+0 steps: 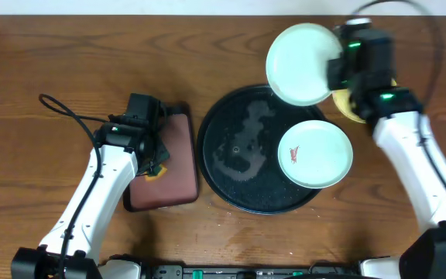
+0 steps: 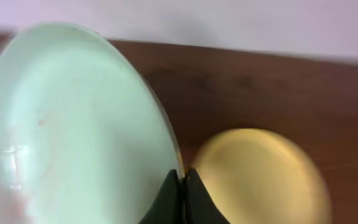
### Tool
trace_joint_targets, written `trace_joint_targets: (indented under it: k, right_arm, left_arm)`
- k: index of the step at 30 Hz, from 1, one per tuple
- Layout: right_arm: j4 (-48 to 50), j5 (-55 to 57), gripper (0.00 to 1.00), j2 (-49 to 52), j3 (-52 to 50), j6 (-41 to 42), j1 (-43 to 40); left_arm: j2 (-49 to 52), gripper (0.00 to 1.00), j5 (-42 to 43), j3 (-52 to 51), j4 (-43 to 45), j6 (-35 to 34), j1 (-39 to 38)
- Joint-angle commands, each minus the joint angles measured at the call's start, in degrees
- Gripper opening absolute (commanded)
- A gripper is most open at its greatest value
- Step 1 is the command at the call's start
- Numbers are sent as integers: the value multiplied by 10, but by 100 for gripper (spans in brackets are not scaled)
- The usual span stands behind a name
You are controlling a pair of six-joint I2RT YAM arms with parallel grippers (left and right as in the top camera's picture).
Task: Clean dirty plates on tray and stack at the side
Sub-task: 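Lift the green plate with the right gripper onto the yellow plate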
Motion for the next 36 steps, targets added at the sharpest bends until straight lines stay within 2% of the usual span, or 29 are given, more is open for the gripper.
trace_joint_targets:
  k: [1,5,10,18,21,22,25,26,27,29,30,36]
  right_arm:
    - [14,-355,1,14,6,128,-104]
    - [-13,-381,1,31,6,127,-182]
    - [-62,-237,1,60,1,155,-246]
    - [-52,-113,1,125,0,235,-299]
    - [-29,-109,1,174,0,237,-300]
    - [-24,-109,3,185,0,238,-300]
    - [-22,-117,16,209,0,247,-298]
    - [-24,-120,25,214,0,247,-298]
    - [-25,-127,43,218,0,247,-298]
    - [-29,-152,58,221,0,237,-298]
    - [-33,-173,61,221,0,222,-298]
    - [-103,-231,52,189,0,198,-295]
  left_arm:
    - [2,8,-1,-6,7,5,2]
    - [2,7,-1,-6,17,4,2]
    - [2,7,-1,-6,16,5,2]
    - [2,8,-1,-10,17,5,2]
    - [2,7,-1,-10,31,5,2]
    - [2,7,-1,-10,34,5,2]
    - [2,8,-1,-10,36,5,2]
    - [2,8,-1,-10,36,5,2]
    - [2,7,-1,-10,36,5,2]
    - [2,7,-1,-10,37,5,2]
    - [2,7,-1,-10,38,5,2]
    - [2,7,-1,-10,38,5,2]
